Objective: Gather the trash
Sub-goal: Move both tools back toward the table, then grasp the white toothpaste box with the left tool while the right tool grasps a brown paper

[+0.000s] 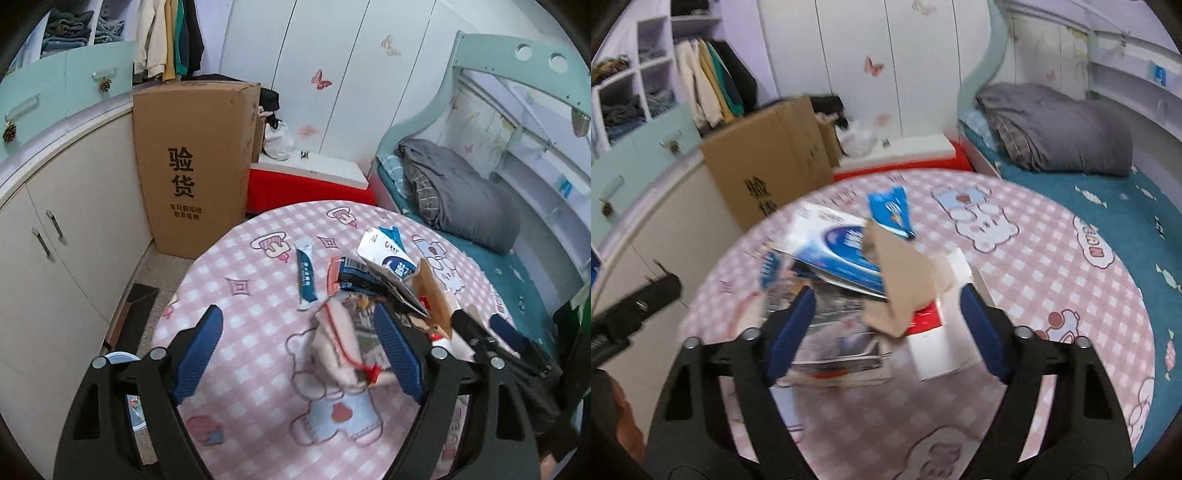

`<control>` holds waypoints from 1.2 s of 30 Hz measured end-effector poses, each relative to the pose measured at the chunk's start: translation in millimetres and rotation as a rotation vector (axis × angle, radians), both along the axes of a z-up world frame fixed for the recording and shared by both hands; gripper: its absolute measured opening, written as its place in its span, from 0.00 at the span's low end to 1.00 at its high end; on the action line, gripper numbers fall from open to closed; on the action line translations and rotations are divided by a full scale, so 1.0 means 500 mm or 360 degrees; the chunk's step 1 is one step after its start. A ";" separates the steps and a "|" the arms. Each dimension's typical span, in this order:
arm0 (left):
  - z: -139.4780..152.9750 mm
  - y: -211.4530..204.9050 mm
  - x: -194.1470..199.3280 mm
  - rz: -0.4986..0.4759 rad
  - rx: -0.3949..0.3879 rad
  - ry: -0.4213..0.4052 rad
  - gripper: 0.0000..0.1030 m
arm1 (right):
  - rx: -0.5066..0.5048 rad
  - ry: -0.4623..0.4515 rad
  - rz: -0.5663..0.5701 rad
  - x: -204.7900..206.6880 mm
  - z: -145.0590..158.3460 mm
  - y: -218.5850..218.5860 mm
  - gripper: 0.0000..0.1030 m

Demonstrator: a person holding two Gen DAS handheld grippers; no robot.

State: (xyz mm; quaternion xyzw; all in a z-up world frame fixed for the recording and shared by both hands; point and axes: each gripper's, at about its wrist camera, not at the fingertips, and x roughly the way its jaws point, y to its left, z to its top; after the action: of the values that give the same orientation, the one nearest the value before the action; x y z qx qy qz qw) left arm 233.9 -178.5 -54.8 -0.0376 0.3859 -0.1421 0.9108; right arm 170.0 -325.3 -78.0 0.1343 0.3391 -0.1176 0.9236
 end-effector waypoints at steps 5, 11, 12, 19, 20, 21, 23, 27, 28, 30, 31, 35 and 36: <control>-0.018 -0.044 0.046 -0.0034 -0.0006 0.0042 0.79 | 0.0006 0.0075 -0.0030 0.042 -0.041 -0.044 0.36; -0.047 -0.094 0.096 -0.0068 -0.0123 0.0148 0.79 | 0.0011 0.0002 -0.0091 0.039 -0.048 -0.065 0.08; -0.054 -0.107 0.104 -0.0078 -0.0122 0.0154 0.79 | 0.0005 -0.0018 -0.0099 0.034 -0.045 -0.068 0.08; -0.094 -0.156 0.153 -0.0128 -0.0228 0.0268 0.66 | -0.0003 -0.0084 -0.0102 0.023 -0.039 -0.068 0.06; -0.098 -0.160 0.156 -0.0138 -0.0236 0.0278 0.53 | -0.0011 -0.0085 -0.0097 0.024 -0.039 -0.066 0.06; -0.105 -0.167 0.160 -0.0154 -0.0233 0.0293 0.45 | -0.0025 -0.0094 -0.0099 0.023 -0.037 -0.063 0.05; -0.110 -0.171 0.161 -0.0177 -0.0252 0.0312 0.12 | -0.0052 -0.0109 -0.0105 0.021 -0.035 -0.060 0.05; -0.092 -0.154 0.137 -0.0220 -0.0320 0.0219 0.08 | -0.0085 -0.0162 -0.0166 0.008 -0.026 -0.065 0.04; -0.080 -0.146 0.125 -0.0233 -0.0340 0.0175 0.06 | -0.0094 -0.0182 -0.0177 0.003 -0.022 -0.065 0.04; -0.056 -0.129 0.109 -0.0241 -0.0379 0.0120 0.02 | -0.0097 -0.0225 -0.0188 -0.005 -0.013 -0.065 0.04; -0.044 -0.120 0.101 -0.0237 -0.0385 0.0091 0.02 | -0.0120 -0.0242 -0.0187 -0.008 -0.008 -0.060 0.04; 0.008 -0.069 0.060 -0.0176 -0.0362 -0.0059 0.01 | -0.0071 -0.0264 -0.0145 -0.015 0.005 -0.047 0.03; 0.018 -0.054 0.052 -0.0158 -0.0368 -0.0083 0.01 | -0.0058 -0.0270 -0.0142 -0.017 0.010 -0.045 0.04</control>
State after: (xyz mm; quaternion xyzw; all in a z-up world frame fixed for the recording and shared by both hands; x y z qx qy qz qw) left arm 259.6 -205.3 -45.7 -0.1195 0.3445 -0.2313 0.9019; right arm 161.4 -347.9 -72.9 0.1418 0.2511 -0.1529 0.9453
